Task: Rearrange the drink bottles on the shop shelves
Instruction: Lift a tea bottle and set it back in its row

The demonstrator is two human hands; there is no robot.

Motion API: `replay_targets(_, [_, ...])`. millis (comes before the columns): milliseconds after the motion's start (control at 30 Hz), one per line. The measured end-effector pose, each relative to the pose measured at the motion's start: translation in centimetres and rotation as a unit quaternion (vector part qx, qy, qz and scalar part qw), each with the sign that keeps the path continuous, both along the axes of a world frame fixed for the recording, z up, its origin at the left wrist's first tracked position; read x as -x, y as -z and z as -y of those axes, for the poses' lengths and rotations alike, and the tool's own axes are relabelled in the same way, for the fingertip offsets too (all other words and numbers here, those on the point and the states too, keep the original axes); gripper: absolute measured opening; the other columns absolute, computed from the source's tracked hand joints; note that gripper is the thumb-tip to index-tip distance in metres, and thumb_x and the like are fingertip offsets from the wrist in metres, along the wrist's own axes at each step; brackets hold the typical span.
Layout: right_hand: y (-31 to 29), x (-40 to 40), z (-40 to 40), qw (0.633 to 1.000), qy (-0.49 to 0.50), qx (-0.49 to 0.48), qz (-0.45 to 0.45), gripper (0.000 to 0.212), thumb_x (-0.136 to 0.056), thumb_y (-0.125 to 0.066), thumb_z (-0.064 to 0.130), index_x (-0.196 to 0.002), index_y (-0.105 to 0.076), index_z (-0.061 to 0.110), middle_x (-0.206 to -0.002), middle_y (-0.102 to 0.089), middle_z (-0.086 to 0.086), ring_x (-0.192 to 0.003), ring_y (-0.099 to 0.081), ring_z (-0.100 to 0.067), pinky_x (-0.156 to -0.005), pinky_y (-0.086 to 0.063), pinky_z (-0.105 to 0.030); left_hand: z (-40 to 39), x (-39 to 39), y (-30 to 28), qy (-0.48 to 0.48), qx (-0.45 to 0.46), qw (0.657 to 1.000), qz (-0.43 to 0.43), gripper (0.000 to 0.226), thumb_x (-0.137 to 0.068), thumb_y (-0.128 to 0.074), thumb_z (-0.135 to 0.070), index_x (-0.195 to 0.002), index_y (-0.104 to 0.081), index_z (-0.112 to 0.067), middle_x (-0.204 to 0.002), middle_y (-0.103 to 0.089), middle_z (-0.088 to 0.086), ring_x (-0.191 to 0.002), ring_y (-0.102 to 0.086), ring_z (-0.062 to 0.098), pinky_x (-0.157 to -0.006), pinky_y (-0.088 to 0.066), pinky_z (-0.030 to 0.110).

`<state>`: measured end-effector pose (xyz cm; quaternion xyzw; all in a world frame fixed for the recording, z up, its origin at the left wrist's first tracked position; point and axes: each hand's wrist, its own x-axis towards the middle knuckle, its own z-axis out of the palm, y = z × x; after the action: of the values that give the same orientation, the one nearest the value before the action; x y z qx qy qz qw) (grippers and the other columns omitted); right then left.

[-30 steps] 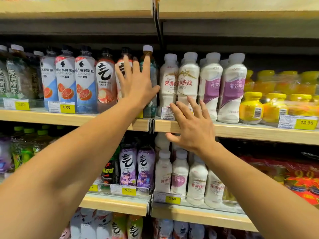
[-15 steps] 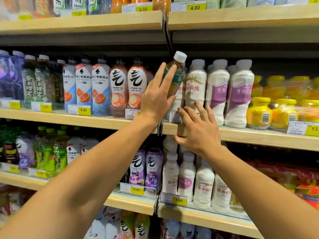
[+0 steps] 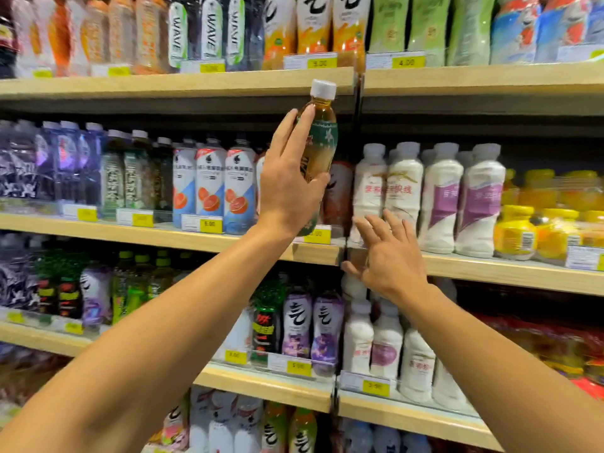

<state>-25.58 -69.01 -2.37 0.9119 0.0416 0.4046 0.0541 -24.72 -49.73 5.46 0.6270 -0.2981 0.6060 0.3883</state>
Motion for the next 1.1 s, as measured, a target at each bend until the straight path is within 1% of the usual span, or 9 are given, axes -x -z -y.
replay_targets(67, [0.0, -0.5, -2.9, 1.000, -0.007, -0.003, 0.004, 0.088, -0.084, -0.052, 0.070, -0.155, -0.019, 0.031, -0.162, -0.022, 0.003, -0.151, -0.007, -0.028, -0.122, -0.002, -0.046, -3.1, 0.3, 1.2, 0.003, -0.001, 1.000, -0.012, 0.088, -0.072, -0.077, -0.004, -0.151, -0.040, -0.016, -0.155, -0.039, 0.009, -0.140, -0.035, 0.016, -0.111, -0.031, 0.013])
replay_targets(133, [0.1, -0.9, -6.3, 1.000, -0.016, -0.003, 0.015, 0.088, -0.082, -0.056, 0.069, -0.154, -0.024, 0.029, -0.160, -0.027, 0.001, -0.150, -0.012, -0.029, -0.122, -0.007, -0.047, -6.7, 0.6, 2.2, -0.003, -0.019, 1.000, -0.025, 0.087, -0.073, -0.078, -0.006, -0.151, -0.040, -0.015, -0.154, -0.040, 0.011, -0.140, -0.033, 0.016, -0.108, -0.020, 0.002])
replay_targets(200, [0.2, -1.3, -10.2, 1.000, -0.022, -0.001, 0.017, 0.088, -0.081, -0.059, 0.066, -0.153, -0.027, 0.026, -0.158, -0.031, 0.000, -0.149, -0.015, -0.030, -0.121, -0.010, -0.047, -10.6, 0.6, 3.1, -0.006, -0.030, 0.999, -0.041, 0.088, -0.073, -0.080, -0.007, -0.151, -0.040, -0.015, -0.154, -0.040, 0.011, -0.141, -0.034, 0.018, -0.108, -0.018, 0.002])
replay_targets(300, [0.6, -1.6, -16.5, 1.000, -0.020, 0.001, 0.010, 0.089, -0.082, -0.060, 0.064, -0.153, -0.025, 0.025, -0.159, -0.028, -0.001, -0.148, -0.015, -0.030, -0.122, -0.009, -0.047, -16.8, 0.3, 4.3, -0.011, -0.034, 0.998, -0.059, 0.088, -0.074, -0.083, -0.013, -0.151, -0.040, -0.016, -0.153, -0.042, 0.009, -0.142, -0.038, 0.020, -0.111, -0.022, 0.009])
replay_targets(467, [0.8, -2.2, -26.2, 1.000, -0.023, 0.004, 0.013, 0.087, -0.085, -0.055, 0.065, -0.155, -0.021, 0.026, -0.160, -0.025, -0.002, -0.148, -0.013, -0.030, -0.122, -0.008, -0.046, -26.8, -1.0, 5.3, -0.012, -0.025, 0.995, -0.091, 0.090, -0.068, -0.076, -0.006, -0.150, -0.041, -0.015, -0.153, -0.043, 0.009, -0.142, -0.038, 0.018, -0.110, -0.019, 0.004])
replay_targets(600, [0.2, -3.1, -31.4, 0.999, -0.032, 0.005, 0.008, 0.084, -0.086, -0.059, 0.059, -0.154, -0.025, 0.025, -0.159, -0.028, -0.004, -0.148, -0.014, -0.032, -0.121, -0.009, -0.047, -32.2, -2.5, 4.8, -0.025, -0.005, 0.994, -0.106, 0.091, -0.067, -0.079, -0.011, -0.150, -0.042, -0.016, -0.153, -0.044, 0.008, -0.142, -0.036, 0.016, -0.110, -0.016, 0.003])
replay_targets(700, [0.0, -4.4, -33.7, 0.999, -0.032, 0.024, 0.004, 0.082, -0.086, -0.061, 0.055, -0.154, -0.028, 0.024, -0.159, -0.028, -0.006, -0.148, -0.014, -0.033, -0.121, -0.010, -0.049, -34.8, -3.9, 4.1, -0.027, -0.007, 0.994, -0.106, 0.092, -0.066, -0.078, -0.010, -0.150, -0.042, -0.016, -0.153, -0.043, 0.008, -0.143, -0.036, 0.018, -0.111, -0.015, 0.003])
replay_targets(900, [-0.2, -9.1, -35.4, 0.999, -0.017, 0.031, -0.005, 0.086, -0.085, -0.062, 0.059, -0.155, -0.025, 0.023, -0.160, -0.027, -0.007, -0.150, -0.013, -0.032, -0.121, -0.011, -0.050, -36.9, -7.9, 3.4, -0.024, 0.006, 0.996, -0.090, 0.092, -0.066, -0.076, -0.010, -0.151, -0.041, -0.015, -0.154, -0.043, 0.008, -0.144, -0.035, 0.017, -0.112, -0.017, 0.006])
replay_targets(1100, [0.8, -13.6, -35.1, 0.997, -0.022, 0.065, -0.020, 0.089, -0.086, -0.049, 0.070, -0.157, -0.017, 0.027, -0.163, -0.019, -0.003, -0.151, -0.007, -0.030, -0.122, -0.009, -0.048, -36.2, -11.2, 1.9, -0.022, 0.021, 0.998, -0.058, 0.089, -0.071, -0.078, -0.007, -0.151, -0.040, -0.015, -0.153, -0.042, 0.008, -0.144, -0.034, 0.019, -0.108, -0.013, -0.001])
